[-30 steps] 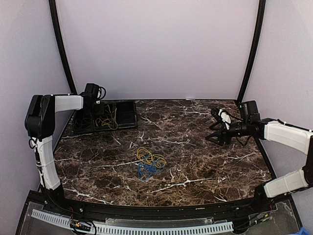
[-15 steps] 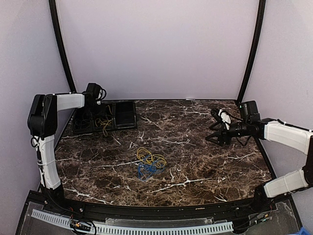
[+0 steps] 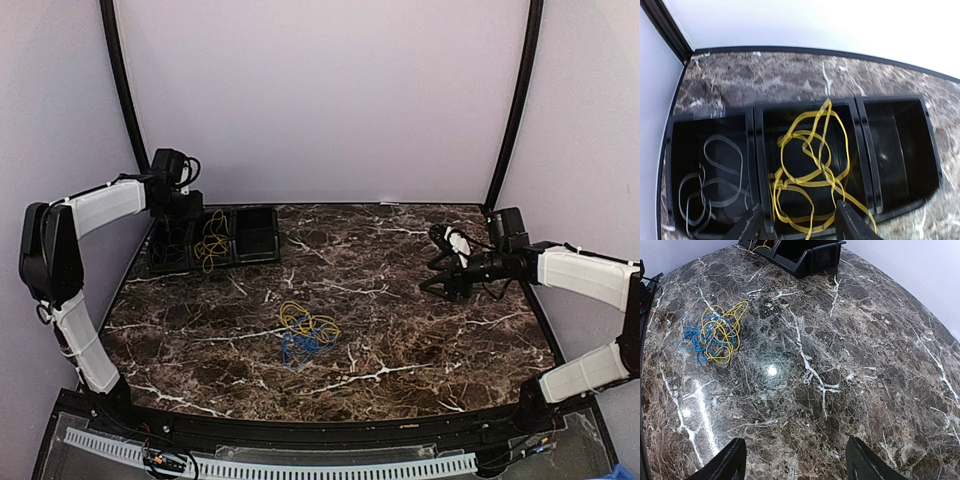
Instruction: Untangle the cables
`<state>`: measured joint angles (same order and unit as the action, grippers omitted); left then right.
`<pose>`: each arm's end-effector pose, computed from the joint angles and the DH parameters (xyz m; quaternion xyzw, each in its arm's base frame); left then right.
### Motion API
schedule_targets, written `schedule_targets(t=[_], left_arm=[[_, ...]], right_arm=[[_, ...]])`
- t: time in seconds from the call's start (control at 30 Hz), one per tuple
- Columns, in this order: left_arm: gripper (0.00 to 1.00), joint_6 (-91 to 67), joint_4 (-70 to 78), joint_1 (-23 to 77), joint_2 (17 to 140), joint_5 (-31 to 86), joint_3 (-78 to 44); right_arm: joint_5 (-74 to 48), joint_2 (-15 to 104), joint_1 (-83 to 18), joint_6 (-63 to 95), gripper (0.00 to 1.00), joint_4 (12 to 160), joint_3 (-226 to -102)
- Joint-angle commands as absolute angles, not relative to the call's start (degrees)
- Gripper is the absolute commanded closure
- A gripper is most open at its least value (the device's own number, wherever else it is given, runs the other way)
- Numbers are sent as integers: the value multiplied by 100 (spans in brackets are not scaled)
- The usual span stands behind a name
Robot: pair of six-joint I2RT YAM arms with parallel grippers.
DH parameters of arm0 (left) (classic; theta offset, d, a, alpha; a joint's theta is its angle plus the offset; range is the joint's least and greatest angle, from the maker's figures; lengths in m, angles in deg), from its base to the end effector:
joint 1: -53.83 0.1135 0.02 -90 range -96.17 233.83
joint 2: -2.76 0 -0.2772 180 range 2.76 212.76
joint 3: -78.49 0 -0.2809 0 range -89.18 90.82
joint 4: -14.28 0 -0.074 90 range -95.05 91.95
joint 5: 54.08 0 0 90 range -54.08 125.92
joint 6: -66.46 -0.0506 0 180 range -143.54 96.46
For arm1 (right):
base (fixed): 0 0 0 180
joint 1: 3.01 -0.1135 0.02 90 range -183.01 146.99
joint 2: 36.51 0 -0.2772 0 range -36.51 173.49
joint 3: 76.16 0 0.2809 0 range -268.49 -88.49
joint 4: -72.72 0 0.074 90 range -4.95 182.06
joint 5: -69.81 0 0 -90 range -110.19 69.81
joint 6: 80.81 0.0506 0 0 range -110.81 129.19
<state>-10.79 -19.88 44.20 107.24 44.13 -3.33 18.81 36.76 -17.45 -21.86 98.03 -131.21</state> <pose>0.4576 -0.0703 0.2706 -0.0546 0.9045 -0.0173 0.4226 0.2721 0.1029 0.2131 -0.4563 0.7479 0.2498 0.4123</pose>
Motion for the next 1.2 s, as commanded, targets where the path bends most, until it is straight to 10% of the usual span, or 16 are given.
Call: schedule_targets(t=[0.0,0.4,1.0,1.17], left_arm=[[47,-1103,-1733,4288,9668,3531,-1361],[47,-1617,-1508,4030,9246,2865,-2365],[99,-1798,-1665,4038,10064,3456,-1793],[100,-2064,-1226,4037,10409,4212,-1503]], right_arm=[[1919,3668,-1708,-2242,31,9762,-13217],[2039,3931,-1716,-2342,31,9987,-13381],[2083,3869,-1716,-2489,31,10131,-13399],[2112,3864,-1716,-2499,31,10140,-13403]])
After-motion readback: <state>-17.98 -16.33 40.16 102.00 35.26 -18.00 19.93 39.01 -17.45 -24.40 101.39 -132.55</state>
